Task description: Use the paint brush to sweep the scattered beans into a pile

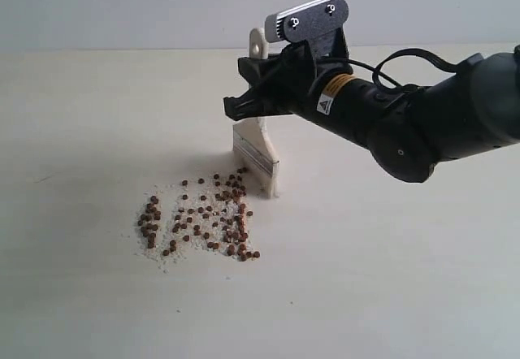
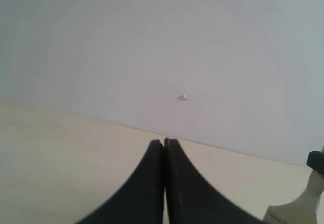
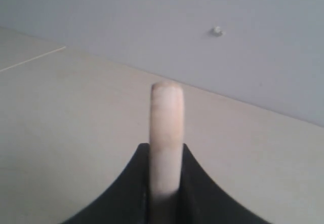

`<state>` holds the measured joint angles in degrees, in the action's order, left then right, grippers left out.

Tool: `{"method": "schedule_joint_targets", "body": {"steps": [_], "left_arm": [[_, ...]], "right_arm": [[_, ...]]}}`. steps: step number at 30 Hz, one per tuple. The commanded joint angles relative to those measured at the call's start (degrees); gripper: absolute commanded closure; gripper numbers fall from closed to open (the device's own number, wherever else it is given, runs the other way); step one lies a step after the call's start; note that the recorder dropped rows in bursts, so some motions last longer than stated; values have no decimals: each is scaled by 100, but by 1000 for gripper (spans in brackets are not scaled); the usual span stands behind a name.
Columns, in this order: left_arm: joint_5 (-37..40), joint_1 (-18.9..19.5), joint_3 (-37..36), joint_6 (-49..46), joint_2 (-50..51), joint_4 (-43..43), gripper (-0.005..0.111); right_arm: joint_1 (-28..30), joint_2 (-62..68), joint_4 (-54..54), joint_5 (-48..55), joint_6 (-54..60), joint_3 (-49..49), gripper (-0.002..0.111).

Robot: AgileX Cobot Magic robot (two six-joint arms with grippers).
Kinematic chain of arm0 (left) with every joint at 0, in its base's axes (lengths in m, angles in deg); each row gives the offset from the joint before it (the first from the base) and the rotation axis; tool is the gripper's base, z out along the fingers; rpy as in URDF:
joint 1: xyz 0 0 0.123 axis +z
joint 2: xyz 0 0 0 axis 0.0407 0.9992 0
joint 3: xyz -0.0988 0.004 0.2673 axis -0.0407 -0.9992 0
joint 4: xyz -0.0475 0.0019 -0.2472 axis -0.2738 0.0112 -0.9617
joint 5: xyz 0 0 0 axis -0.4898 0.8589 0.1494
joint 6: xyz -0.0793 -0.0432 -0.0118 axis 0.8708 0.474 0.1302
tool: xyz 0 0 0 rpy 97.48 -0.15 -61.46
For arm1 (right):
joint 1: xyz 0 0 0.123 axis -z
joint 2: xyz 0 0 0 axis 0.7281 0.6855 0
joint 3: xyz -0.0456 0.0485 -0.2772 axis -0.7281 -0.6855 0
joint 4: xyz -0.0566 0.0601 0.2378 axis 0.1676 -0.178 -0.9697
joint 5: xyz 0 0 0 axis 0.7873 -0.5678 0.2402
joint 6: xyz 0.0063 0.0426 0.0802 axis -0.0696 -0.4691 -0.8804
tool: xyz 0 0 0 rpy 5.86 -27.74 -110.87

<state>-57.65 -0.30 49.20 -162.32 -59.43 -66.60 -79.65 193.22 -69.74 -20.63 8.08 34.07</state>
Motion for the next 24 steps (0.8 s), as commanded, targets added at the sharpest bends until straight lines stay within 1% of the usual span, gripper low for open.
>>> {"method": "schedule_joint_targets", "body": {"steps": [1, 6, 10, 19, 21, 24], "left_arm": [[11, -26, -22, 13, -41, -30, 107], [11, -26, -22, 13, -41, -30, 107], [11, -26, -22, 13, -41, -30, 107], [11, -26, -22, 13, -41, -30, 107], [11, -26, -22, 13, -41, -30, 107], [11, -26, -22, 13, -41, -30, 107]], "right_arm": [[22, -13, 795, -50, -678, 15, 108], [22, -131, 1068, -29, -932, 15, 108], [22, -220, 1082, -8, -960, 15, 108], [32, -649, 891, 130, -568, 15, 108], [97, -698, 891, 232, -476, 15, 108], [359, -723, 891, 249, -312, 15, 108]]}}
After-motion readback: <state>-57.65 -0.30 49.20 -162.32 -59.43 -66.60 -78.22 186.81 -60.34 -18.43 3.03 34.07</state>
